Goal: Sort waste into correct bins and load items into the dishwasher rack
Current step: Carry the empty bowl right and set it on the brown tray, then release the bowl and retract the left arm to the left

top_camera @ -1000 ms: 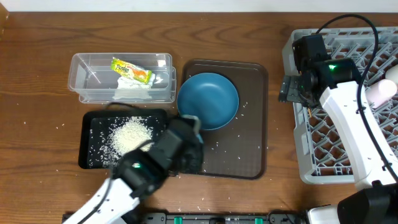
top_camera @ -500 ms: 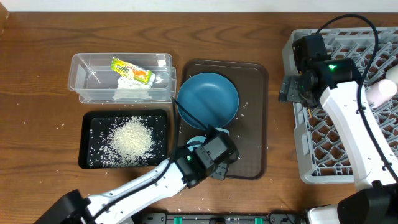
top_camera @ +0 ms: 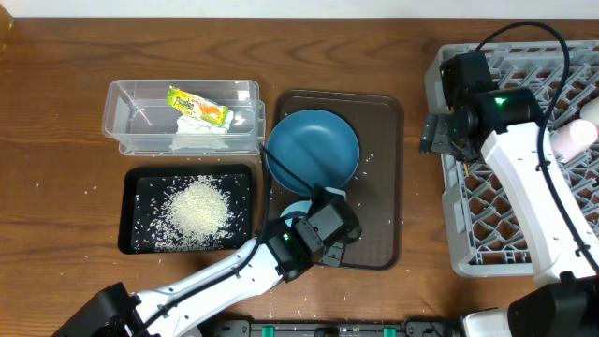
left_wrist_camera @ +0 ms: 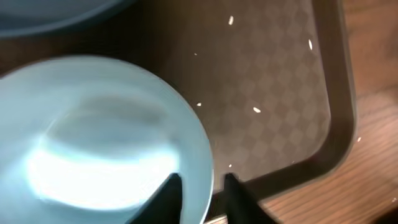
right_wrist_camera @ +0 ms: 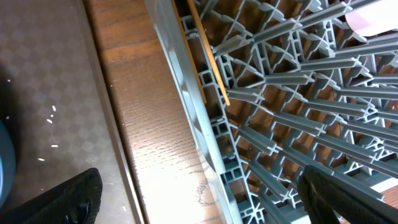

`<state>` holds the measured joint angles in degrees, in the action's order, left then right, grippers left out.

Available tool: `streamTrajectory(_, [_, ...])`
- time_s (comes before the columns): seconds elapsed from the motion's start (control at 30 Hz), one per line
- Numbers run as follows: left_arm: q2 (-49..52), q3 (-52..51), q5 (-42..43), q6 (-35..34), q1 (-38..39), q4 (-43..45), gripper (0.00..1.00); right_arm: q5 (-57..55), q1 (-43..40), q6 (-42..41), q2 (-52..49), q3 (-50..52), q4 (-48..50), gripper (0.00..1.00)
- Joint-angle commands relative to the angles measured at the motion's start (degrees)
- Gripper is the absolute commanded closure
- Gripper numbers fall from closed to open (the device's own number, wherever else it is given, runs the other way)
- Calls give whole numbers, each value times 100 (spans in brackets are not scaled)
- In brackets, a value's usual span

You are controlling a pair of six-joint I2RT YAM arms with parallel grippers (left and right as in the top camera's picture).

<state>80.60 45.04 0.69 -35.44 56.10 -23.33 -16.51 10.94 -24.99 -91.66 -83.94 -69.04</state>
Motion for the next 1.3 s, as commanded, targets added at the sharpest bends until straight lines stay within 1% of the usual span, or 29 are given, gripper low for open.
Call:
streamTrajectory(0.0, [-11, 107, -140, -24, 13, 11, 72, -81, -15, 39, 26, -74, 2, 1])
streamTrajectory(0.13, [-203, 111, -140, -26, 13, 11, 72, -81, -15, 39, 26, -74, 2, 1])
streamTrajectory(0.27, [-708, 162, -140, -24, -59, -33, 72, -81, -15, 39, 26, -74, 4, 1])
streamTrajectory(0.33, [-1093, 173, -142, -22, -212, -85, 67, -81, -15, 39, 26, -74, 4, 1])
streamTrajectory(0.4, [-1521, 173, -168, -22, -468, -227, 65, -81, -15, 39, 26, -74, 2, 1])
streamTrajectory(0.47, [-2013, 173, -291, -24, -855, -522, 61, -83, -15, 39, 26, -74, 2, 1])
streamTrajectory(0.5, [-2249, 173, -356, -22, -1075, -697, 55, -81, -15, 39, 26, -74, 4, 1])
streamTrajectory(0.57, [-2712, 173, -496, -22, -1615, -1123, 45, -81, -15, 39, 26, -74, 2, 1])
streamTrajectory(0.63, [-3128, 173, -671, -22, -2238, -1558, 33, -81, -15, 39, 26, -74, 2, 1])
streamTrajectory(0.7, [-3451, 173, -785, -22, -2841, -1908, 28, -83, -15, 39, 26, -74, 2, 1])
streamTrajectory(0.73, [-3668, 173, -782, -17, -3331, -2144, 28, -81, -15, 39, 26, -74, 2, 1])
streamTrajectory(0.8, [-3856, 173, -785, 7, -3856, -2380, 28, -81, -15, 39, 26, -74, 2, 1])
streamTrajectory(0.9, [-4009, 173, -782, 264, -4690, -2667, 27, -81, -15, 39, 26, -74, 4, 1])
streamTrajectory(1.0, [-3958, 181, -407, 240, -5377, -2741, 27, -83, -15, 39, 26, -74, 4, 1])
streamTrajectory(1.17, [-3648, 254, 345, 240, -6011, -2719, 27, -83, -15, 39, 26, -74, 4, 1])
streamTrajectory(1.27, [-3412, 540, 468, 240, -6238, -2743, 27, -35, -15, 22, 26, -74, 72, 1])
